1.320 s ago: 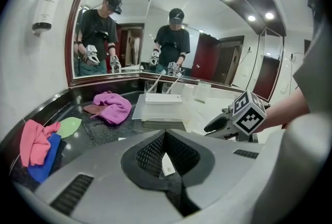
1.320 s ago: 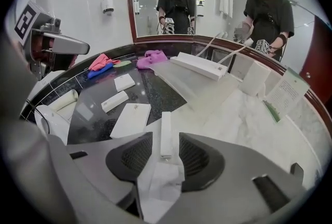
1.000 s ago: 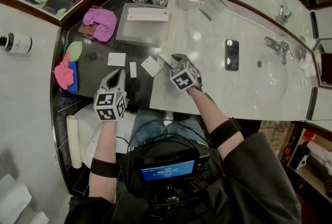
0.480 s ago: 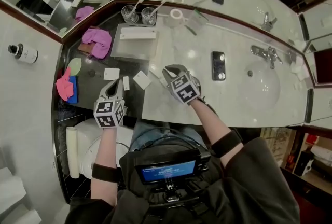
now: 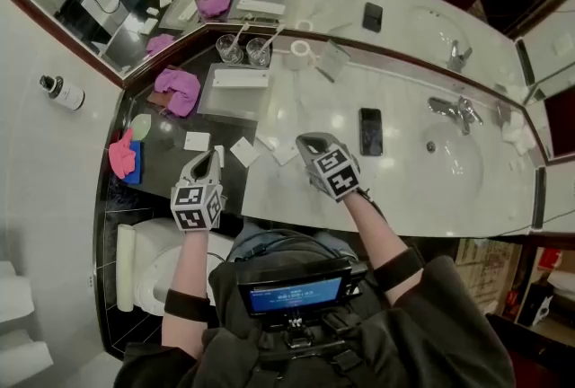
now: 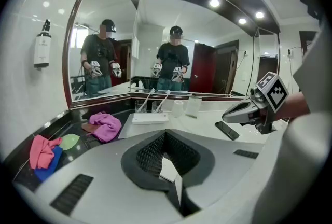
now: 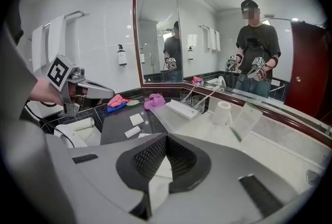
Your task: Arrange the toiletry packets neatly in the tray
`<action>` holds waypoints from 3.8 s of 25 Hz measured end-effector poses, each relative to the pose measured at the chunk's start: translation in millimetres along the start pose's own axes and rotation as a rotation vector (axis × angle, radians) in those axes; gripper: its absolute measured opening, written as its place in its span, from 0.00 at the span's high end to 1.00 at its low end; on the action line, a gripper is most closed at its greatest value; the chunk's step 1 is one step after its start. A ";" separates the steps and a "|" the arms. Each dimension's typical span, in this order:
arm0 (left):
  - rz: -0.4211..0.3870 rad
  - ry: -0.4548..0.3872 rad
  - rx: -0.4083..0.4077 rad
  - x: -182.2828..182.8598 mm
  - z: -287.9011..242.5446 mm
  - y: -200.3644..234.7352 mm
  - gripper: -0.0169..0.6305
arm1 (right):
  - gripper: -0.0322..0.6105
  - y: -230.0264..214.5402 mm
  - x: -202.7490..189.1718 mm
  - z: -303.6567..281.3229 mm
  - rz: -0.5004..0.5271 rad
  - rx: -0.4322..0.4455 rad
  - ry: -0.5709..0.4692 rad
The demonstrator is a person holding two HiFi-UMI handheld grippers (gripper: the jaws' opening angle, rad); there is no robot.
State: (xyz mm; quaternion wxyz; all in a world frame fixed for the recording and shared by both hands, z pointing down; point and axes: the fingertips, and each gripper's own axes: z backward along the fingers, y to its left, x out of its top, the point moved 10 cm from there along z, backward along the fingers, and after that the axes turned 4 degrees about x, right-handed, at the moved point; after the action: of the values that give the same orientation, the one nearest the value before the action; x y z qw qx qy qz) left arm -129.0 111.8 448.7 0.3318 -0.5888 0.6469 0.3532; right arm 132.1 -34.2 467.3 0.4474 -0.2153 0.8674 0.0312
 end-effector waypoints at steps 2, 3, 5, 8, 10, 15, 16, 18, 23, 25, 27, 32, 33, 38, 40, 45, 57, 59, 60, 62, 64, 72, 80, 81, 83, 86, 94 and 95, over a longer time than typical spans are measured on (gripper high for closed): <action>-0.003 0.000 -0.007 -1.7 2.9 -5.8 0.97 | 0.94 -1.5 -6.1 10.4 -0.013 -0.003 -0.008; -0.001 0.001 -0.012 -2.9 3.9 -8.1 0.97 | 0.94 -1.9 -9.2 15.0 -0.020 -0.005 -0.013; 0.009 0.002 -0.022 -5.2 5.3 -11.1 0.97 | 0.94 -2.2 -14.9 22.7 -0.031 -0.009 -0.023; 0.023 0.000 -0.034 -6.1 5.3 -14.5 0.97 | 0.94 -3.0 -20.6 32.5 -0.040 -0.022 -0.039; 0.014 -0.002 -0.042 -5.0 5.5 -18.2 0.97 | 0.94 -3.2 -23.1 37.5 -0.046 -0.029 -0.046; -0.013 -0.018 -0.064 0.6 4.9 -27.0 0.97 | 0.94 -4.7 -25.4 41.2 -0.047 -0.034 -0.050; -0.018 -0.020 -0.065 1.4 4.6 -27.7 0.97 | 0.94 -5.1 -25.4 39.9 -0.045 -0.033 -0.051; -0.030 -0.020 -0.065 1.6 3.9 -28.2 0.97 | 0.94 -6.6 -26.6 35.1 -0.034 -0.030 -0.050; -0.026 -0.007 -0.062 -1.4 2.3 -23.2 0.97 | 0.94 -1.4 -18.3 26.5 -0.028 -0.011 -0.031; -0.021 -0.002 -0.059 -3.5 1.7 -19.6 0.97 | 0.93 -0.8 -15.7 21.2 -0.020 -0.004 -0.023; -0.016 0.002 -0.059 -5.1 -0.2 -14.8 0.97 | 0.93 -1.1 -12.0 14.1 -0.012 0.003 -0.017; -0.010 0.019 -0.070 -4.4 -11.1 -1.6 0.97 | 0.91 -5.1 3.5 -8.4 0.035 0.010 0.015; -0.009 0.022 -0.074 -3.8 -14.4 1.4 0.97 | 0.91 -6.8 8.0 -14.0 0.052 0.012 0.024; -0.014 0.043 -0.107 0.4 -36.5 18.6 0.97 | 0.86 -20.9 33.7 -48.6 0.128 0.013 0.070; -0.021 0.047 -0.117 6.5 -49.3 27.1 0.97 | 0.83 -31.1 45.7 -66.7 0.155 0.007 0.094; -0.040 0.038 -0.137 25.4 -77.5 47.9 0.97 | 0.70 -55.1 73.3 -118.3 0.225 0.004 0.155; -0.011 0.038 -0.160 24.2 -122.8 72.7 0.97 | 0.67 -123.5 100.0 -218.4 0.271 -0.004 0.277; -0.005 0.045 -0.161 20.6 -128.3 75.6 0.97 | 0.62 -131.2 97.3 -229.2 0.280 -0.003 0.306; -0.002 0.047 -0.161 19.5 -131.1 77.4 0.97 | 0.61 -134.3 96.3 -233.7 0.285 -0.001 0.320; 0.004 0.047 -0.158 19.2 -136.5 81.6 0.97 | 0.61 -138.6 95.3 -241.6 0.287 0.010 0.341; 0.011 0.045 -0.155 20.0 -140.9 85.1 0.97 | 0.61 -142.3 96.3 -247.8 0.287 0.019 0.345; 0.029 0.047 -0.147 18.9 -147.6 89.2 0.97 | 0.67 -150.0 93.0 -269.4 0.279 0.088 0.376; 0.039 0.055 -0.148 13.1 -146.1 88.9 0.97 | 0.79 -138.3 89.6 -265.6 0.402 0.109 0.385; 0.038 0.054 -0.148 13.4 -145.7 88.8 0.97 | 0.79 -137.5 87.8 -265.0 0.412 0.104 0.384; 0.035 0.055 -0.147 13.5 -144.8 89.2 0.97 | 0.80 -135.2 83.4 -264.6 0.434 0.098 0.386; 0.035 0.055 -0.143 13.0 -143.2 89.2 0.97 | 0.80 -130.7 85.7 -260.0 0.475 0.083 0.366; 0.035 0.054 -0.144 11.4 -136.1 82.7 0.97 | 0.81 -123.2 94.6 -240.8 0.501 0.059 0.325; 0.034 0.053 -0.143 11.7 -135.1 81.5 0.97 | 0.81 -121.7 95.8 -237.5 0.505 0.057 0.322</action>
State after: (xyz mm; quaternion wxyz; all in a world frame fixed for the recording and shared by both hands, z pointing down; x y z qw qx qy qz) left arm -213.0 -4.3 515.9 0.2658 -0.6091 0.6383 0.3884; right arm -48.8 -236.1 550.4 0.2880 0.0175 0.9539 0.0826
